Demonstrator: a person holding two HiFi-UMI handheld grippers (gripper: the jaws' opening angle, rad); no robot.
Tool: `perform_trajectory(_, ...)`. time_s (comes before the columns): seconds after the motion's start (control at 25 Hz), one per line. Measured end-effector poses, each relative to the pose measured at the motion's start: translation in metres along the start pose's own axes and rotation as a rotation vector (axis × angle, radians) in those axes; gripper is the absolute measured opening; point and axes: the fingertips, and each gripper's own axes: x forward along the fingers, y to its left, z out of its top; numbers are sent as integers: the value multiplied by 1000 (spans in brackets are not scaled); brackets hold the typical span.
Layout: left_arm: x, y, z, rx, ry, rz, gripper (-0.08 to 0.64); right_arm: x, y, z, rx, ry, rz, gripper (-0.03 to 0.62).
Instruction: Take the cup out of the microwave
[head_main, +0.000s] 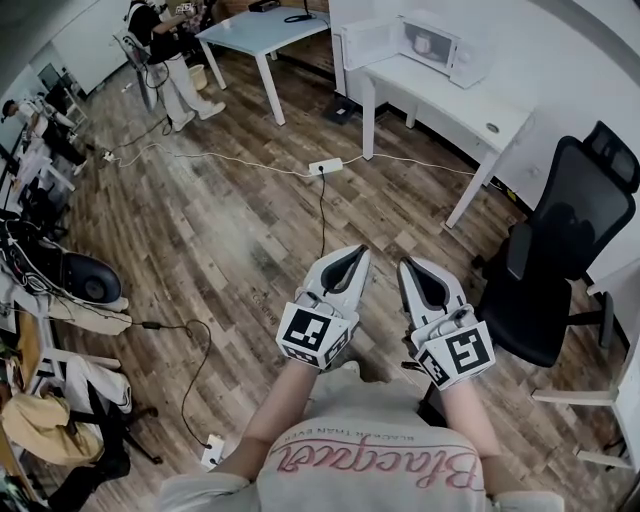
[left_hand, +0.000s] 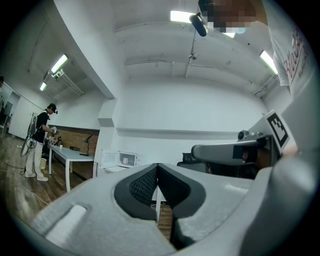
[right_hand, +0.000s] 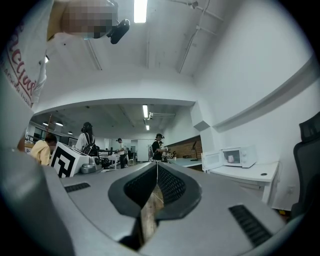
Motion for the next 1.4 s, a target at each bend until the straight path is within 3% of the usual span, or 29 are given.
perform_trajectory(0.8, 26, 39, -8, -14, 2, -17, 5, 40, -21, -19, 17, 35, -38, 12)
perform_trajectory(1.4, 109, 88, -12, -6, 17, -23, 5, 114, -93, -22, 21, 38, -29, 12)
